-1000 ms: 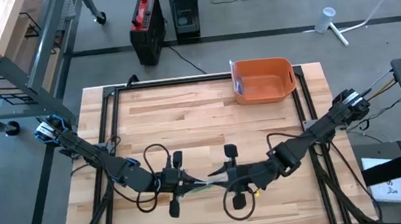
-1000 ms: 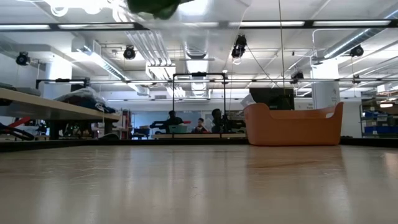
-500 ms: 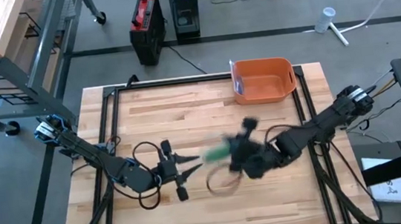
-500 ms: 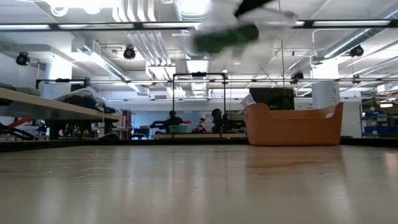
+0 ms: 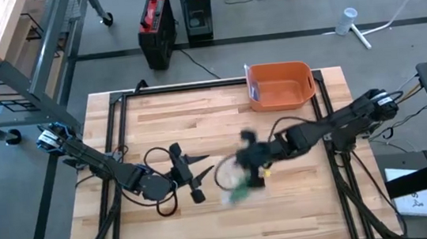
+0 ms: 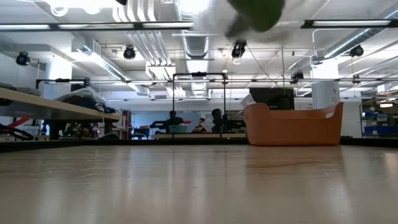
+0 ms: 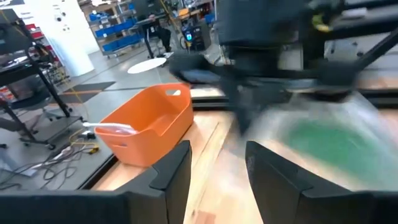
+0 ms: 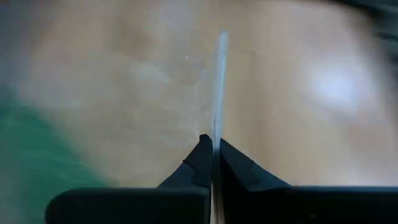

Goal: Roll bandage
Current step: Put the rolled green bandage inside the transparent zip bag

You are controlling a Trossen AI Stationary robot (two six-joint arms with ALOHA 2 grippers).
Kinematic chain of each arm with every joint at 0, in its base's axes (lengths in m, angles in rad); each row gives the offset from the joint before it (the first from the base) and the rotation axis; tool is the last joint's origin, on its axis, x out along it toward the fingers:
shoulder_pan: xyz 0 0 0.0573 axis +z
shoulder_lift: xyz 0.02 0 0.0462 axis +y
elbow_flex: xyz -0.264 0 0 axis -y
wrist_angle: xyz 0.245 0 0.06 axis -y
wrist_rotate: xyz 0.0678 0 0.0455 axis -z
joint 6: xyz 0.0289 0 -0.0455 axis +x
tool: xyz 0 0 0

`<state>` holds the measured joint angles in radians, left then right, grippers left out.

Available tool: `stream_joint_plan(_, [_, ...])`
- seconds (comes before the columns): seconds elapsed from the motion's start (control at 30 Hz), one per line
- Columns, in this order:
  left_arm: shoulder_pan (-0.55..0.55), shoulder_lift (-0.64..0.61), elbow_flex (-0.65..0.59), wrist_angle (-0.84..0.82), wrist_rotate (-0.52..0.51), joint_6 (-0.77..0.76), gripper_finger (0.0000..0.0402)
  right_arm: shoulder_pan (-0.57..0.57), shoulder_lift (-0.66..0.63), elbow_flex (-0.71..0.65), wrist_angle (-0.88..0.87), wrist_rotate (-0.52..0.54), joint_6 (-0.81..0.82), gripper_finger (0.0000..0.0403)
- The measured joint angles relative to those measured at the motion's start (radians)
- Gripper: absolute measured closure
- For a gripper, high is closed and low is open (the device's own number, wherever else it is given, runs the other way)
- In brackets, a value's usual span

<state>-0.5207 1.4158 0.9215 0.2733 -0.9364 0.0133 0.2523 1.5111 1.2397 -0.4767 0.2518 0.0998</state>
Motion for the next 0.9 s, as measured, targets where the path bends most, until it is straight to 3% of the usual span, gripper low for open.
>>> stream_joint_plan(0.13, [0.009,-0.003,0.0,-0.04,0.0,-0.006,0.0269,-0.068,-0.016,-0.003,-0.377,0.518,0.203,0.0401])
stream_joint_plan(0.2, [0.012,-0.005,0.0,-0.057,0.0,-0.009,0.0275,-0.1,-0.016,-0.003,-0.503,0.627,0.36,0.0401])
stream_joint_plan(0.27, [0.018,-0.005,0.0,-0.065,0.0,-0.01,0.0281,-0.119,-0.016,-0.003,-0.515,0.59,0.406,0.0401])
stream_joint_plan(0.33, [0.026,-0.005,0.0,-0.066,0.0,-0.01,0.0286,-0.12,-0.017,-0.003,-0.434,0.483,0.363,0.0401])
stream_joint_plan(0.47, [0.038,-0.005,0.0,-0.068,0.001,-0.014,0.0292,-0.106,-0.025,-0.003,-0.157,0.115,0.138,0.0401])
stream_joint_plan(0.53, [0.039,-0.005,0.0,-0.068,0.0,-0.015,0.0294,-0.104,-0.034,-0.002,-0.097,0.005,0.066,0.04])
stream_joint_plan(0.6, [0.039,-0.005,0.0,-0.081,0.001,-0.024,0.0295,-0.113,-0.047,-0.002,-0.124,0.048,0.05,0.04])
stream_joint_plan(0.7, [0.038,-0.005,0.0,-0.119,0.002,-0.056,0.0291,-0.144,-0.059,-0.002,-0.2,0.277,0.102,0.04])
stream_joint_plan(0.77, [0.042,-0.005,-0.002,-0.152,0.003,-0.084,0.0287,-0.156,-0.062,-0.002,-0.222,0.369,0.147,0.04])
stream_joint_plan(0.83, [0.049,-0.005,-0.01,-0.163,0.003,-0.107,0.0282,-0.16,-0.064,-0.002,-0.205,0.352,0.147,0.04])
stream_joint_plan(0.9, [0.058,-0.005,-0.025,-0.162,0.004,-0.123,0.0277,-0.16,-0.064,0.001,-0.157,0.255,0.118,0.04])
